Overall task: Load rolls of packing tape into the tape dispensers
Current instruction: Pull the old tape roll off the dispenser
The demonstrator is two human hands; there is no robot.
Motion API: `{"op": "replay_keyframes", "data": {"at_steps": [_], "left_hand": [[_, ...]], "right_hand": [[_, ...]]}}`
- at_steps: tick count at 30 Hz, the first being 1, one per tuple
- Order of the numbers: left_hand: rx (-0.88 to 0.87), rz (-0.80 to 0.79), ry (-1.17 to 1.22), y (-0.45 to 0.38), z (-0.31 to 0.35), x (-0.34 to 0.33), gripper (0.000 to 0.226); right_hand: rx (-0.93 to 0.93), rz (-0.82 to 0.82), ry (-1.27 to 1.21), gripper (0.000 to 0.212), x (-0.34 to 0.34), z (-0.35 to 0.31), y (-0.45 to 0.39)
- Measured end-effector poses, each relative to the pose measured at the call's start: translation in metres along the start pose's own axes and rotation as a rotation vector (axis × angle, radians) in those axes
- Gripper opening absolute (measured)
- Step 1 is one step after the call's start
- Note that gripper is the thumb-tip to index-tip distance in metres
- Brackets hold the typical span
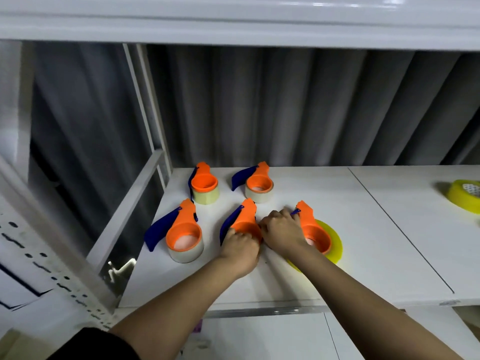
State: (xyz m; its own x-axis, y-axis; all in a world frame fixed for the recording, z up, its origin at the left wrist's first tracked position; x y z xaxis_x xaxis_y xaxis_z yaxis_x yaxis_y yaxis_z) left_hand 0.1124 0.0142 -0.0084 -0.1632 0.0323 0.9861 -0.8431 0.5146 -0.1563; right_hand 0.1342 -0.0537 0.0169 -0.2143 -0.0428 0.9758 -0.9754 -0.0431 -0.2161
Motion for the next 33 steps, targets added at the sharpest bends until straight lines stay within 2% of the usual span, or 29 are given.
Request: {"op": "replay_keyframes", "data": {"at_steps": [2, 4, 6, 9, 11, 15, 20, 22, 24, 29, 33], "left_hand": [[0.029, 0.047, 0.084, -0.001, -0.003, 0.005, 0.029], [0.077, 0.110, 0.234, -0.001, -0.006, 0.015, 0.027], [0.169, 0.151, 0.432, -0.001, -0.016, 0.026, 0.025], [0.332, 0.154, 0.877, -0.004, -0.031, 0.034, 0.028], [0.394, 0.178, 1.187, -0.003, -0.031, 0.045, 0.027], [0.448, 0.205, 1.494, 0.008, -0.023, 0.060, 0.032], [0.518, 0.265, 1.617, 0.017, -0.017, 0.069, 0.022], [0.533, 0.262, 1.609, 0.019, -0.011, 0.070, 0.022], [0.576, 0.248, 1.625, 0.020, -0.009, 0.066, 0.022], [0.753, 0.245, 1.740, 0.017, -0.017, 0.058, 0.038], [0.845, 0.324, 1.774, 0.016, -0.019, 0.060, 0.042]], "right_hand": [[-0.005, 0.040, -0.043, 0.037, 0.003, 0.002, 0.002], [-0.016, 0.095, -0.210, 0.036, 0.007, 0.002, 0.005], [-0.095, 0.128, -0.620, 0.034, 0.012, 0.004, 0.008], [-0.347, 0.076, -1.312, 0.039, 0.016, 0.004, 0.018], [-0.425, 0.046, -1.495, 0.042, 0.015, -0.003, 0.025], [-0.469, -0.026, -1.581, 0.040, 0.020, -0.011, 0.033], [-0.451, -0.100, -1.700, 0.048, 0.021, -0.011, 0.034], [-0.447, -0.075, -1.715, 0.062, 0.021, -0.008, 0.034], [-0.438, 0.008, -1.688, 0.067, 0.023, -0.001, 0.031], [-0.315, 0.077, -1.623, 0.043, 0.035, 0.001, 0.032], [-0.222, 0.110, -1.578, 0.051, 0.052, -0.008, 0.035]]}}
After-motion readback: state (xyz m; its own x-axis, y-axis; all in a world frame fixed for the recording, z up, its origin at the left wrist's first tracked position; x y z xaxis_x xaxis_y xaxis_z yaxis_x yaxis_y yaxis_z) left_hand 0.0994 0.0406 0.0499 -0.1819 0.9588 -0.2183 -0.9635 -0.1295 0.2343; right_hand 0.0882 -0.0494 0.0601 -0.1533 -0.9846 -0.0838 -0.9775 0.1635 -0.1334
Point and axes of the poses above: each hand's wrist, its own y-axis away from the middle knuckle, its own x-axis out of the back of the hand, z = x × y, the point moved 10 cm from there along -y, towards the middle knuckle, and after that the axes turned 12 degrees about z, right-handed, at the moved point
